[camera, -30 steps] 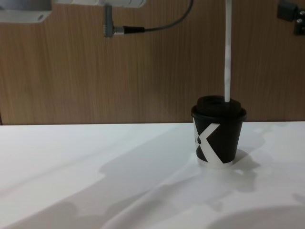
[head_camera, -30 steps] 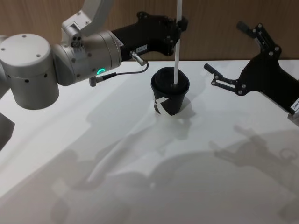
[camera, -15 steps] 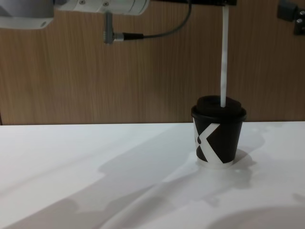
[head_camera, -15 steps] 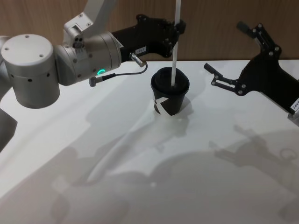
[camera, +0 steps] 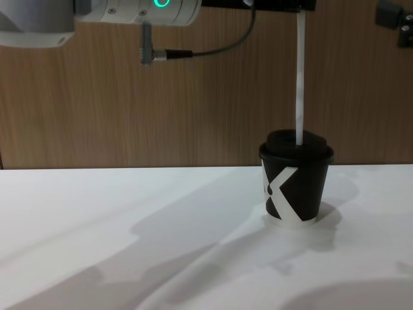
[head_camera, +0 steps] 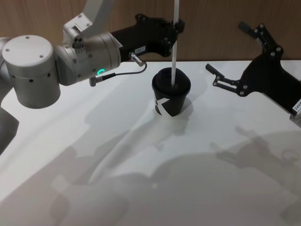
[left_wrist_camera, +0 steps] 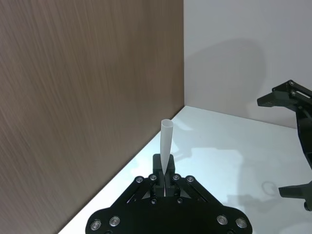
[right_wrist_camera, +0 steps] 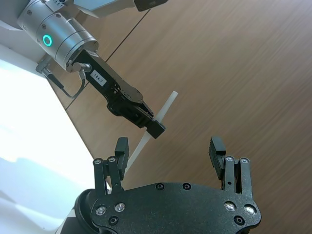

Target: Pick up the straw with one hand, pass it to the other hand, and insert it into the cup.

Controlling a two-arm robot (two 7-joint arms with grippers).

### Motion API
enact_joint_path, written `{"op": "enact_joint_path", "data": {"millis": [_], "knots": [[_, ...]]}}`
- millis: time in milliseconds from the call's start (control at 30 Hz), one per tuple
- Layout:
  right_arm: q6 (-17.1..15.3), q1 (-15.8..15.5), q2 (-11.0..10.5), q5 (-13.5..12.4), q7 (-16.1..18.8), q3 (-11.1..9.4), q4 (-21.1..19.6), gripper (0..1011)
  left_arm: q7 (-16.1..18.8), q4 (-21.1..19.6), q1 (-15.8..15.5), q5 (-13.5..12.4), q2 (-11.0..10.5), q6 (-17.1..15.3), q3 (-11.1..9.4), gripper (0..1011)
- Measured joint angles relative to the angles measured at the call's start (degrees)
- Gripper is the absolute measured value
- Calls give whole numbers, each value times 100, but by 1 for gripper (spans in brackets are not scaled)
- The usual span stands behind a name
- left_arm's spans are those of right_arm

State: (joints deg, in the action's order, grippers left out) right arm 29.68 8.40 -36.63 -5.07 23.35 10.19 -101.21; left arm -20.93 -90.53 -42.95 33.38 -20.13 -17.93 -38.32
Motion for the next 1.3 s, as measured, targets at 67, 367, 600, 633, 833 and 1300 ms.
{"op": "enact_joint_path", "data": {"millis": [67,367,600,633,833,1300], "knots": [[0,0,0,0,0,0,0,1001,-17,23,3,-6,11,17,12,12],[0,0,0,0,0,0,0,1001,-108,123,7,-9,62,60,62,12],[0,0,0,0,0,0,0,1001,-198,166,7,3,98,69,99,13],[0,0,0,0,0,0,0,1001,-204,168,7,4,101,69,102,13],[0,0,0,0,0,0,0,1001,-243,189,6,5,124,63,120,13],[0,0,0,0,0,0,0,1001,-291,284,-3,-41,216,-52,112,13]]}}
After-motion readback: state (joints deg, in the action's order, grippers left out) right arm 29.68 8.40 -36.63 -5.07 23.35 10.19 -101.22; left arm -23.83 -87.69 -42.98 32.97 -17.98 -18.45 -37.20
